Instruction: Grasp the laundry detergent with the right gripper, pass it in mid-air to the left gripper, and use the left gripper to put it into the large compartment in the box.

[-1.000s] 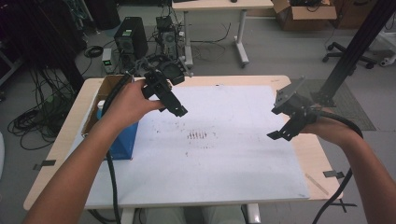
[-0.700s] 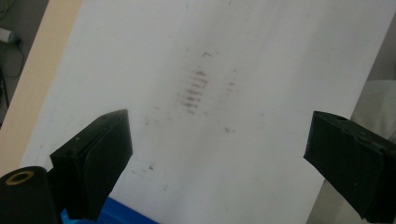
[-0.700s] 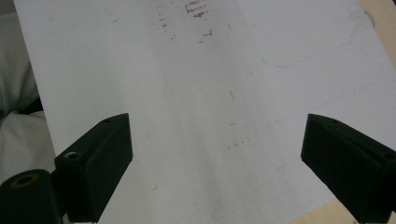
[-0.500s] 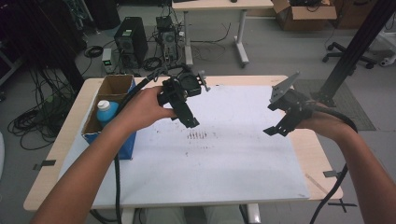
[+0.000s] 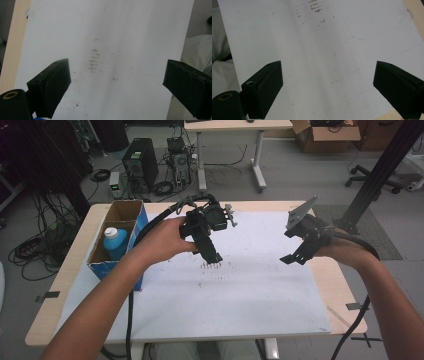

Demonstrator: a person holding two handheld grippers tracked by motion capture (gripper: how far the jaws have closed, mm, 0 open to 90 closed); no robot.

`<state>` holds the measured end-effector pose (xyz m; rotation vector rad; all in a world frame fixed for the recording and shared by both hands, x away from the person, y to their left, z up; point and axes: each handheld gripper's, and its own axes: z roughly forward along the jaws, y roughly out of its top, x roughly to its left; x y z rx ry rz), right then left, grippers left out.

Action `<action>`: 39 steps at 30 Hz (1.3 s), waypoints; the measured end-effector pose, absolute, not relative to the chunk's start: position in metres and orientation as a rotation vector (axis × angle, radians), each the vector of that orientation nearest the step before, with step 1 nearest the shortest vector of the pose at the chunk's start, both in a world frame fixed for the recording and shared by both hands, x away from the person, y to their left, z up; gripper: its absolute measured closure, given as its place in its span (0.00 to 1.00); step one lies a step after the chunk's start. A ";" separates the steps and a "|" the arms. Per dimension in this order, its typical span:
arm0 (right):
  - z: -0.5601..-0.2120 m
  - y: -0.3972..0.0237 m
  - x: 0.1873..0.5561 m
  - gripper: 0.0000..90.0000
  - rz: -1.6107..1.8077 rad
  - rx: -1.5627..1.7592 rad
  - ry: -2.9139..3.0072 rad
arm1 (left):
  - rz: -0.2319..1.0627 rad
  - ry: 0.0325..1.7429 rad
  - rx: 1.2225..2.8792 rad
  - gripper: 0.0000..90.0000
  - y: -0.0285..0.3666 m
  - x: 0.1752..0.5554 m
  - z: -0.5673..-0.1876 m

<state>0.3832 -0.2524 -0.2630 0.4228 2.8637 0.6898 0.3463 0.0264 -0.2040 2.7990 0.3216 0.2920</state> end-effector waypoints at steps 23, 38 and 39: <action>-0.263 -0.248 0.384 0.10 0.675 0.419 2.870 | 0.278 0.247 2.820 0.09 0.012 0.339 -0.211; -0.266 -0.247 0.384 0.10 0.672 0.416 2.877 | 0.280 0.261 2.814 0.09 0.014 0.341 -0.210; -0.266 -0.247 0.384 0.10 0.670 0.417 2.876 | 0.281 0.262 2.813 0.09 0.015 0.341 -0.209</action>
